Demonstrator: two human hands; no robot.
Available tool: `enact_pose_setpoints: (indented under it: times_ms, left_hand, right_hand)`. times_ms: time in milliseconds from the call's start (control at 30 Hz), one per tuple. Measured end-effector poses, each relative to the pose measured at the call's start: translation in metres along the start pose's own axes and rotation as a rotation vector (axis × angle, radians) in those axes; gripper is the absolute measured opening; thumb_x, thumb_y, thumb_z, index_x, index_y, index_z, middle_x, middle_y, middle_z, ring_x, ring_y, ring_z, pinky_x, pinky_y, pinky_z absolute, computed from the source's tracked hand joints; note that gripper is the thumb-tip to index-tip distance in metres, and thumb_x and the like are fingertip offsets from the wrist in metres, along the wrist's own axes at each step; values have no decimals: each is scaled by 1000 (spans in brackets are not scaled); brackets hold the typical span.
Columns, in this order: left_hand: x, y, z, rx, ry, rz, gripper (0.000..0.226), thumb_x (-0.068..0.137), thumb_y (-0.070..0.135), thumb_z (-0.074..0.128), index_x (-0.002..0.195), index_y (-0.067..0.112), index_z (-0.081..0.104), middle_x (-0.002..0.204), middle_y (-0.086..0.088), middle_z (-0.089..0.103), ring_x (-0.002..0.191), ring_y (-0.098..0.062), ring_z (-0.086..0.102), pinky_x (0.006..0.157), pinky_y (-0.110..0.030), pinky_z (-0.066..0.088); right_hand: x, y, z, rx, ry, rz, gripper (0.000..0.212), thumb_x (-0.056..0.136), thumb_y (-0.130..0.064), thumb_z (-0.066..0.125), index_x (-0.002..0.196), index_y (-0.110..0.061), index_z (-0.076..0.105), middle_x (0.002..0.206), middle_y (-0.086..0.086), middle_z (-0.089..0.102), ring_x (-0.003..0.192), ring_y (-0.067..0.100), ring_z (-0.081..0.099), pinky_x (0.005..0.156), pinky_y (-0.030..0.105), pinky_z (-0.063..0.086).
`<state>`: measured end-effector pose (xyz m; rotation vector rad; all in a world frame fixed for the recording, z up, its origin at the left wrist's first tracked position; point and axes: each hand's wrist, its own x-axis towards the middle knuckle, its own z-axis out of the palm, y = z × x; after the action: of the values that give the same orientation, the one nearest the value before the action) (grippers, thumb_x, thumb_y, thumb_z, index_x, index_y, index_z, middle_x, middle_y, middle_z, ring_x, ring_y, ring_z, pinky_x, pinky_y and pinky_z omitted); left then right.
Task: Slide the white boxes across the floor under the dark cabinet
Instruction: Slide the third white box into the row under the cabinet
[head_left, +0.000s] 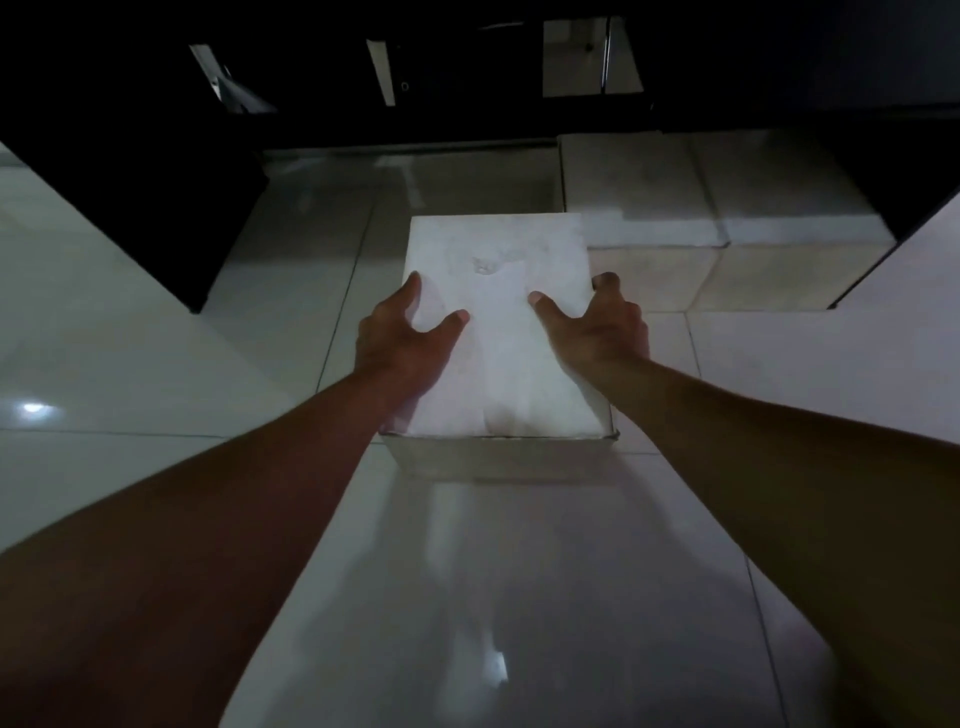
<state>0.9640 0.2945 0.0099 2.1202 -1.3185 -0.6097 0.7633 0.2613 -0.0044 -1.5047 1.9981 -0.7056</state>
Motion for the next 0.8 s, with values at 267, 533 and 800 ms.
enact_pose_setpoints:
  times_ms: [267, 533, 800]
  left_hand:
    - [6, -23, 25, 1, -22, -19, 86, 72, 71, 62, 147, 40, 34, 150, 3, 44, 134, -23, 45, 103, -29, 36]
    - [14, -51, 46, -5, -33, -28, 88, 69, 70, 65, 146, 39, 36, 149, 4, 46, 133, -22, 46, 102, -27, 35]
    - [10, -52, 33, 453, -166, 528, 85, 83, 76, 37, 152, 27, 27, 164, -9, 5, 149, -27, 10, 115, -49, 20]
  right_hand:
    - [5, 22, 18, 33, -74, 11, 81, 75, -73, 60, 134, -21, 37, 120, 7, 60, 106, 31, 59, 75, 31, 42]
    - [11, 48, 39, 55, -126, -7, 79, 75, -68, 65, 135, -25, 38, 122, 7, 61, 108, 30, 59, 80, 30, 43]
    - [-18, 50, 41, -123, -34, -542, 70, 92, -54, 53, 148, -17, 33, 158, 7, 27, 143, 25, 27, 113, 43, 30]
